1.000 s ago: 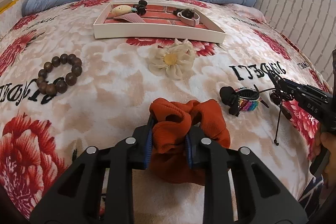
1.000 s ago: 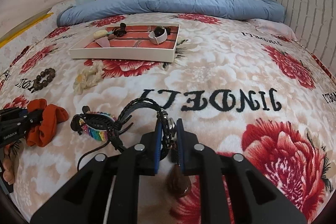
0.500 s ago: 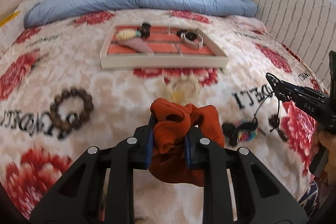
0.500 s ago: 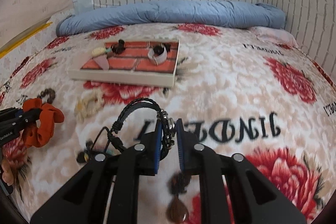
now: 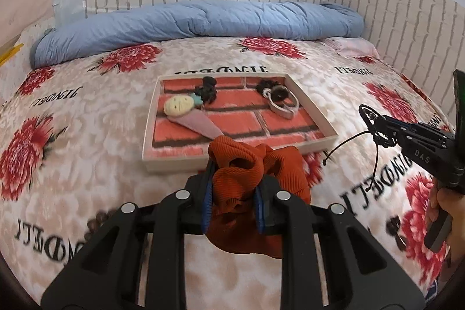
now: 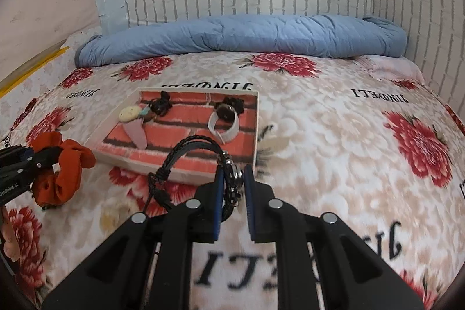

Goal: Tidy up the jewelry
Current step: 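Carry the scrunchie and bracelets with both tools over the tray and lower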

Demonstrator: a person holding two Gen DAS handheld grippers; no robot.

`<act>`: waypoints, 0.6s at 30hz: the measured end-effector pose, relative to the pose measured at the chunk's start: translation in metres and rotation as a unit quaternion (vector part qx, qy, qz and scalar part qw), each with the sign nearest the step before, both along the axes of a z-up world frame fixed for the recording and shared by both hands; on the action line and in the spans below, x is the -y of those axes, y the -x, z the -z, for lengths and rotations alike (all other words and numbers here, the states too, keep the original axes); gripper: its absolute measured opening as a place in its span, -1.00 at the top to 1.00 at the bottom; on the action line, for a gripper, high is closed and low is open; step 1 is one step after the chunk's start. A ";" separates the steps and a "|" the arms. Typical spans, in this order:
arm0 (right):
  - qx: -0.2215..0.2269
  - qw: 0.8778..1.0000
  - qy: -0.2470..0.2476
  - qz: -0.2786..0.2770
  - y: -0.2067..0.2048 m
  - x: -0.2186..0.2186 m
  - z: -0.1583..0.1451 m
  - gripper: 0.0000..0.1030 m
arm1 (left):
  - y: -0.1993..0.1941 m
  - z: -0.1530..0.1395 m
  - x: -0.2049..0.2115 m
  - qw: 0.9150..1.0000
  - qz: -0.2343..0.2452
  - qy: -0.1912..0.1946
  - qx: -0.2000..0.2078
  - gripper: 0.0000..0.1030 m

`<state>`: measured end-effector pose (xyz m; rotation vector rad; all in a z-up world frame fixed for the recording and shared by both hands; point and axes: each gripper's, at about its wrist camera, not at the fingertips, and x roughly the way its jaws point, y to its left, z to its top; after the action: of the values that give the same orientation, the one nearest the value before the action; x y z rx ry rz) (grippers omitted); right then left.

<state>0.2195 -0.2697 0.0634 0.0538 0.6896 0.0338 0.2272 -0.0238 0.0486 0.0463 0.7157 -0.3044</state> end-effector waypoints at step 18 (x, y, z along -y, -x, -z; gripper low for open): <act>-0.046 0.999 0.013 0.016 -0.112 -0.011 0.038 0.73 | -0.130 0.040 0.004 0.999 -0.022 -0.008 -0.035 0.59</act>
<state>0.3315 -0.2590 0.0254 0.0421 0.7808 -0.0083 0.3568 -0.0278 0.0085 0.0354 0.7872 -0.2589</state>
